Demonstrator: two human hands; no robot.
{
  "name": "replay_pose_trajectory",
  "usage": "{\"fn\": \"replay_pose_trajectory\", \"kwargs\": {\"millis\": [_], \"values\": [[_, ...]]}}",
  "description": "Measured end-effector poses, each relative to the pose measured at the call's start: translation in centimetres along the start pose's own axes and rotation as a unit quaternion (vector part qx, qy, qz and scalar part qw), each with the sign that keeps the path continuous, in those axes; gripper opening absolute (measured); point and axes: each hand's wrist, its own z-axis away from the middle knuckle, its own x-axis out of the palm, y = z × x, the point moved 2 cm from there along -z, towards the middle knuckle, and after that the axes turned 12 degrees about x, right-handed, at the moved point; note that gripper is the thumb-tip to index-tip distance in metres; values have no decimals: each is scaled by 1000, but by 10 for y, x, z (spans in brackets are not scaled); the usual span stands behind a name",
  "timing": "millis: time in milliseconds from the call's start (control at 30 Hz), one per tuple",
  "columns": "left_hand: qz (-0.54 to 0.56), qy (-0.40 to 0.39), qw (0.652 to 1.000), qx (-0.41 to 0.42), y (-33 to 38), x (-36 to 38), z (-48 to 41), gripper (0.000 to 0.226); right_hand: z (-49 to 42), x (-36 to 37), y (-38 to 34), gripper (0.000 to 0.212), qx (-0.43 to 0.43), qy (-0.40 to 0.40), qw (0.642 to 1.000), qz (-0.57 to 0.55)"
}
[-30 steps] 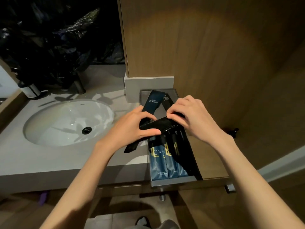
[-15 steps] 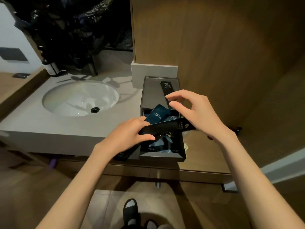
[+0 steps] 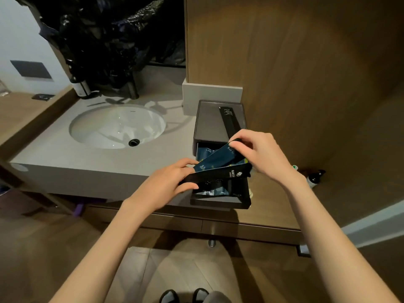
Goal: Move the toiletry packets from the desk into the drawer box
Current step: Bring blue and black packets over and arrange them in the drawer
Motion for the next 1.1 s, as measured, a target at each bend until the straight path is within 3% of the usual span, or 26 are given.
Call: {"fn": "replay_pose_trajectory", "kwargs": {"millis": [167,267,333,400,567,700,767,933,1100], "values": [[78,89,992,-49,-27,-7,26,43,3,-13,31,12,98,161,976,-107],[169,167,965,-110,-40,-5,36,28,8,-6,48,13,189,208,938,-203],[208,211,939,-176,-49,-1,40,14,14,2,54,14,246,209,903,-285],[291,238,899,-224,-55,3,40,15,22,12,55,14,292,206,866,-349],[472,287,790,-267,-60,13,34,23,37,38,50,15,359,158,795,-462],[547,294,727,-293,-62,23,19,33,48,58,36,14,370,100,711,-590],[577,295,698,-304,-60,28,10,33,52,71,29,15,373,74,688,-619],[632,311,637,-314,-50,31,-11,25,55,98,13,15,368,30,673,-640],[584,335,657,-339,-59,35,-13,38,58,109,5,10,342,-8,764,-547]]}}
